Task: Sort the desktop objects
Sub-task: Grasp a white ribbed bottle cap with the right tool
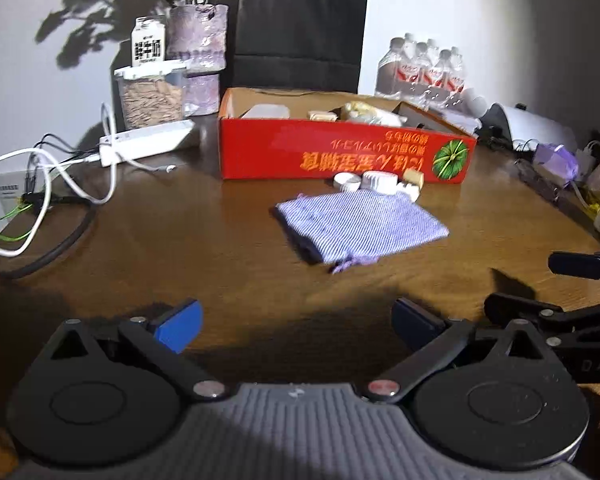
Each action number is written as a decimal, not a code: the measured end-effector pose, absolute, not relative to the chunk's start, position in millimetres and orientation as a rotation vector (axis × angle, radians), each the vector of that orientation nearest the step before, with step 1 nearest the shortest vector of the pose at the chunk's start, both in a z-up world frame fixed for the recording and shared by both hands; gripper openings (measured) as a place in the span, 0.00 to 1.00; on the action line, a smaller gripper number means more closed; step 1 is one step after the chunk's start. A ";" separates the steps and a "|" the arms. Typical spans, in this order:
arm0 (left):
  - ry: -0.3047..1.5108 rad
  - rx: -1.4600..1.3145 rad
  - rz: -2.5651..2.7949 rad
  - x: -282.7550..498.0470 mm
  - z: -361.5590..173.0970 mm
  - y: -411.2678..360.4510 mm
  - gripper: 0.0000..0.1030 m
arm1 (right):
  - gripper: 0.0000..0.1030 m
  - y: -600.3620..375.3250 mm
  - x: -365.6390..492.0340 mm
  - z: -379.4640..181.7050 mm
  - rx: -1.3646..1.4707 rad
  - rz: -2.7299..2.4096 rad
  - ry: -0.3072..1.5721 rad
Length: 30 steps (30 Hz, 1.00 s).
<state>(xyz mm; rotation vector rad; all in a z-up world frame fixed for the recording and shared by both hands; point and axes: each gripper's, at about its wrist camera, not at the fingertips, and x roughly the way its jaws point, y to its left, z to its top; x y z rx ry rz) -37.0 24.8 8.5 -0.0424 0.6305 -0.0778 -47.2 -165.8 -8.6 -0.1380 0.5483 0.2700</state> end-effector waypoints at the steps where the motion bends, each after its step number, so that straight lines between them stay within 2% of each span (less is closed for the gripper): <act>1: 0.618 -0.041 -0.076 -34.4 11.0 24.2 1.00 | 0.93 -167.3 -42.3 -5.9 -0.142 0.268 0.539; 6: 0.557 0.054 -0.111 -8.1 23.1 14.9 1.00 | 0.89 -176.8 1.9 10.3 -0.107 0.282 0.531; 8: 0.532 0.086 -0.129 10.9 26.9 10.6 0.99 | 0.80 -177.2 23.8 12.7 -0.079 0.306 0.556; 11: 0.529 0.116 -0.172 42.6 28.6 6.0 0.87 | 0.66 -172.9 58.8 13.5 -0.025 0.378 0.581; 13: 0.549 0.120 -0.195 62.9 26.8 5.4 0.81 | 0.63 -166.0 81.4 11.5 -0.017 0.412 0.599; 17: 0.616 0.136 -0.347 95.8 14.3 -0.2 0.82 | 0.63 -144.6 116.0 4.8 -0.018 0.438 0.640; 19: 0.644 0.140 -0.365 109.9 7.1 -2.7 0.81 | 0.60 -132.0 127.2 -0.5 -0.066 0.452 0.646; 24: 0.680 0.115 -0.393 125.8 -0.5 0.9 0.70 | 0.35 -125.2 147.0 -15.5 -0.060 0.438 0.733; 25: 0.678 0.109 -0.399 125.4 -2.1 2.7 0.65 | 0.36 -127.2 147.3 -17.3 -0.057 0.439 0.738; 30: 0.687 0.075 -0.378 134.7 -1.4 7.4 0.58 | 0.34 -151.1 131.1 -8.7 -0.019 0.442 0.694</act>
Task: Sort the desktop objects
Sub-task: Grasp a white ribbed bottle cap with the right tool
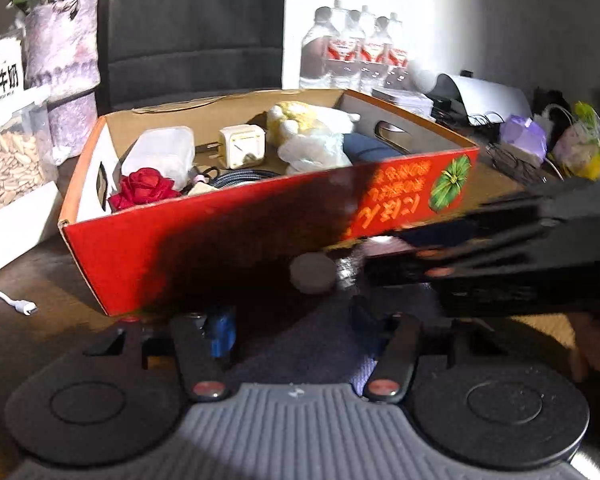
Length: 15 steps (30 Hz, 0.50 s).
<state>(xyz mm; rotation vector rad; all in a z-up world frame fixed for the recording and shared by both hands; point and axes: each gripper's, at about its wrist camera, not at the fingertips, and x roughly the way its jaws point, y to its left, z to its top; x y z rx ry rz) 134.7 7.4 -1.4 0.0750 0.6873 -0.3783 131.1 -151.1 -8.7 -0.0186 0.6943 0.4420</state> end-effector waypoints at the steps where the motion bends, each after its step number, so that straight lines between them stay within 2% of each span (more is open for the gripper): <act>1: 0.695 0.060 -0.372 138.6 -0.4 7.1 0.57 | 0.34 -157.1 129.3 -5.8 -0.002 0.444 0.685; 8: 0.719 0.024 -0.302 161.2 1.3 -9.7 0.46 | 0.34 -180.2 105.5 1.1 0.073 0.459 0.628; 10: 0.716 0.055 -0.265 159.5 0.3 -17.0 0.29 | 0.33 -181.2 98.3 -1.0 0.095 0.472 0.617; 15: 0.681 0.075 -0.220 139.6 4.6 -24.3 0.28 | 0.33 -176.0 76.1 -1.7 0.080 0.503 0.575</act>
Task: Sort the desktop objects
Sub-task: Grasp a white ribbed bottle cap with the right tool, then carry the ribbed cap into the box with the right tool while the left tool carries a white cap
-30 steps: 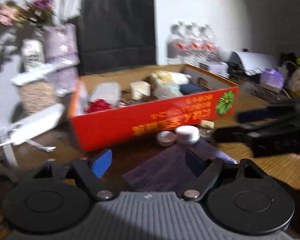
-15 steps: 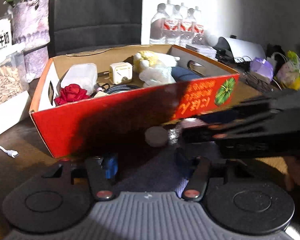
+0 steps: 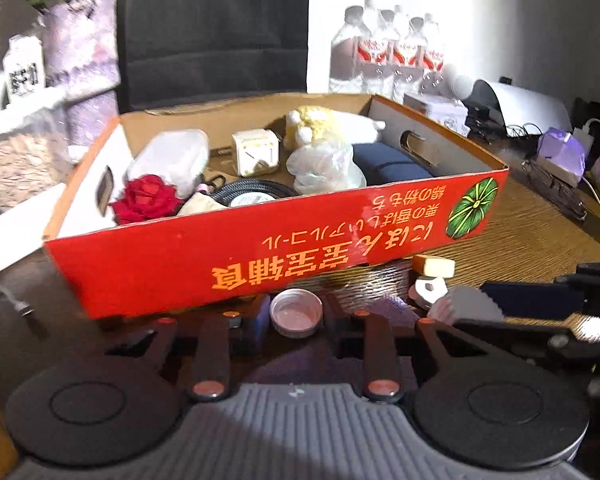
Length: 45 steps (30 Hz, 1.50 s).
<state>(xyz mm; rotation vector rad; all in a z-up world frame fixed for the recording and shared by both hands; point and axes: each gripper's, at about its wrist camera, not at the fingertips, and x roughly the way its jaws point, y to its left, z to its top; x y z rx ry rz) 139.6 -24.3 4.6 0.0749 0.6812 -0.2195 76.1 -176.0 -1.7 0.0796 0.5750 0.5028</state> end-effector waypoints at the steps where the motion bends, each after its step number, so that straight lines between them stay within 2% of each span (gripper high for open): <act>1: 0.659 0.089 -0.197 132.5 9.2 -24.9 0.28 | 0.33 -174.7 73.9 -0.8 0.074 0.503 0.570; 10: 0.546 0.031 -0.147 52.6 56.2 -5.8 0.28 | 0.34 -171.4 28.1 13.4 0.052 0.453 0.495; 21: 0.578 -0.023 -0.142 -19.9 38.3 3.0 0.29 | 0.34 -179.4 -48.2 6.2 0.019 0.389 0.517; 29: 0.539 -0.108 -0.171 -38.1 41.2 20.6 0.29 | 0.34 -193.9 -53.3 7.8 0.041 0.349 0.529; 35: 0.500 -0.088 -0.164 -25.3 51.9 26.4 0.29 | 0.34 -202.9 -30.5 33.4 0.051 0.356 0.472; 41: 0.430 0.007 -0.186 28.8 84.4 33.7 0.29 | 0.34 -210.2 40.8 76.7 -0.011 0.335 0.409; 45: 0.471 0.009 -0.217 87.6 91.8 37.6 0.29 | 0.34 -208.6 111.2 80.1 -0.003 0.325 0.497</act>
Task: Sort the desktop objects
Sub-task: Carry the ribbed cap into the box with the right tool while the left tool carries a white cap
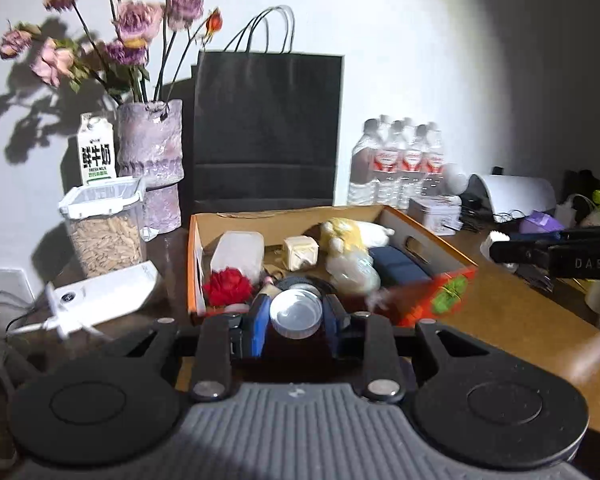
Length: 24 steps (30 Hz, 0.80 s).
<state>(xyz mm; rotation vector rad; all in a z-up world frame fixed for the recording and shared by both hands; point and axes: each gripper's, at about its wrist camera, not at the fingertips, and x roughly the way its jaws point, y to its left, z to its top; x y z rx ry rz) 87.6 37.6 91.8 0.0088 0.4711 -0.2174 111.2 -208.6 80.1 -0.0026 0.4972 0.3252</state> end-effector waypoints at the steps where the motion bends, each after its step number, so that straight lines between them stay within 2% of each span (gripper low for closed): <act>1: 0.486 0.004 -0.224 102.8 92.4 37.7 0.29 | 0.34 -206.7 126.7 77.9 -0.010 0.323 0.520; 5: 0.587 -0.047 -0.248 159.5 83.4 36.9 0.29 | 0.34 -198.2 186.2 61.9 -0.002 0.297 0.659; 9: 0.686 -0.066 -0.311 198.5 64.7 26.0 0.29 | 0.34 -199.6 230.5 44.9 0.156 0.382 0.815; 16: 0.796 -0.081 -0.330 237.7 35.0 11.2 0.29 | 0.35 -174.2 258.9 18.8 0.125 0.360 0.883; 17: 0.802 -0.091 -0.335 239.0 31.9 11.7 0.32 | 0.36 -172.4 260.0 17.8 0.117 0.356 0.865; 19: 0.808 -0.112 -0.354 239.4 30.0 13.3 0.43 | 0.40 -170.6 258.1 17.1 0.114 0.353 0.837; 21: 0.781 -0.097 -0.356 233.9 34.8 13.8 0.45 | 0.44 -171.6 253.3 20.7 0.102 0.319 0.807; 23: 0.757 -0.085 -0.339 228.5 43.1 13.8 0.54 | 0.45 -172.4 245.7 27.7 0.075 0.299 0.779; 24: 0.744 -0.085 -0.335 225.5 47.2 15.1 0.63 | 0.45 -172.9 239.1 32.4 0.066 0.298 0.760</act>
